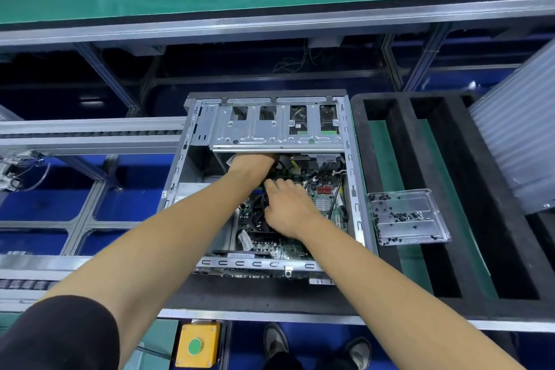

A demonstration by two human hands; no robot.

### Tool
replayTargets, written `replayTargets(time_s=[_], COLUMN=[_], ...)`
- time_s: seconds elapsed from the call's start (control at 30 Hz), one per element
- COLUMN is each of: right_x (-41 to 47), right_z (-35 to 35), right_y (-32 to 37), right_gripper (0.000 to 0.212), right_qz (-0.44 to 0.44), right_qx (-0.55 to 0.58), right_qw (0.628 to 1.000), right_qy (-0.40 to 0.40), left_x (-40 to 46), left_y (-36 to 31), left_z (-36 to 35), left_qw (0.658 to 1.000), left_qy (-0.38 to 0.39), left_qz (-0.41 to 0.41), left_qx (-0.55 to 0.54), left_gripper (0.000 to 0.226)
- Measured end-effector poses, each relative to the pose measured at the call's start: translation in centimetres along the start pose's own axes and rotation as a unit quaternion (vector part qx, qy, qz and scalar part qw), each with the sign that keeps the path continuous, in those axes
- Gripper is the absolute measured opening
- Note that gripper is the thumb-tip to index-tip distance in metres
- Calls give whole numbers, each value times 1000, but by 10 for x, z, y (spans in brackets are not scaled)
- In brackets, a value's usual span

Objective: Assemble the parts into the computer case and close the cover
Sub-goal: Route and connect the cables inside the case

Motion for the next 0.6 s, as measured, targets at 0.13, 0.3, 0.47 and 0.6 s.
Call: replayTargets(time_s=[0.13, 0.3, 0.47, 0.6], right_x=[1, 1, 1, 0], right_z=[0, 1, 2, 2], right_y=[1, 2, 2, 2], right_gripper=[49, 47, 41, 40], right_qz=[2, 3, 3, 6], right_qx=[-10, -13, -10, -10], right_qw=[1000, 1000, 1000, 1000], right_qy=[-1, -2, -5, -2], left_x=[5, 5, 2, -3], left_y=[0, 9, 0, -2], left_z=[-1, -10, -5, -4], left_qw=[997, 991, 987, 991], left_qy=[57, 77, 90, 82], left_qz=[2, -16, -1, 24], left_qx=[-42, -111, -130, -103], left_gripper=[32, 38, 24, 27])
Point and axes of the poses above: each hand's wrist, its own x-axis towards the middle knuckle, its own z-axis out of the back of the hand, y = z × x, the point moved 4 cm from there along x, towards the middle knuckle, and after that the axes turned 7 degrees about y, right-handed, at the moved point
